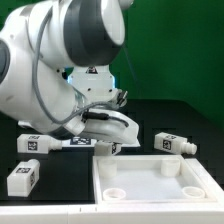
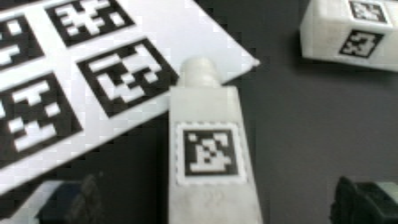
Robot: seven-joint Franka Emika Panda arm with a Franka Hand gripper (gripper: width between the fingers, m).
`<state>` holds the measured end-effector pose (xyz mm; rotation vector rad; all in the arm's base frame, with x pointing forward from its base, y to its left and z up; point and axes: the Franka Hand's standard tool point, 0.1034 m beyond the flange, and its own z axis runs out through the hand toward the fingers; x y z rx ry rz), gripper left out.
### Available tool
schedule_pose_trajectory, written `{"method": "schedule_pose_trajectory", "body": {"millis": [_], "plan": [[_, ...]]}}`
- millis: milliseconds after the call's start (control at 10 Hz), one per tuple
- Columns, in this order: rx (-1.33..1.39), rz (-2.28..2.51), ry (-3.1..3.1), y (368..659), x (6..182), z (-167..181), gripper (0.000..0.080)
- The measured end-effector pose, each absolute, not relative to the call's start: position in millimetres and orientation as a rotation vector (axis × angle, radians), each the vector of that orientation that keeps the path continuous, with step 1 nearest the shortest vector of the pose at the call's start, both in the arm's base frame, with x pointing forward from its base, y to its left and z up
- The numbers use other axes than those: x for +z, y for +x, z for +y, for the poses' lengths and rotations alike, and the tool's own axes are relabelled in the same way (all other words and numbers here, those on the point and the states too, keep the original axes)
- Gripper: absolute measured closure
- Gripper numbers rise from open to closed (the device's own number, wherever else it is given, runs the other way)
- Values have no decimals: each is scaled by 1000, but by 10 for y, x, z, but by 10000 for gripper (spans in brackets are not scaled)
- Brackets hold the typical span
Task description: Assemble square table
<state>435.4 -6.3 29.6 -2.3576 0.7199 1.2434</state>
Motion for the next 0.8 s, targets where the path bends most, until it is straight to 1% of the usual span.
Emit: {"method": "schedule_pose_trajectory", "body": {"millis": [500, 700, 800], "plan": [[1252, 701, -2351, 4349, 265, -42, 150], [1278, 713, -2312, 4239, 122, -33, 150], [1278, 718, -2318, 4204, 82, -11, 150]]}}
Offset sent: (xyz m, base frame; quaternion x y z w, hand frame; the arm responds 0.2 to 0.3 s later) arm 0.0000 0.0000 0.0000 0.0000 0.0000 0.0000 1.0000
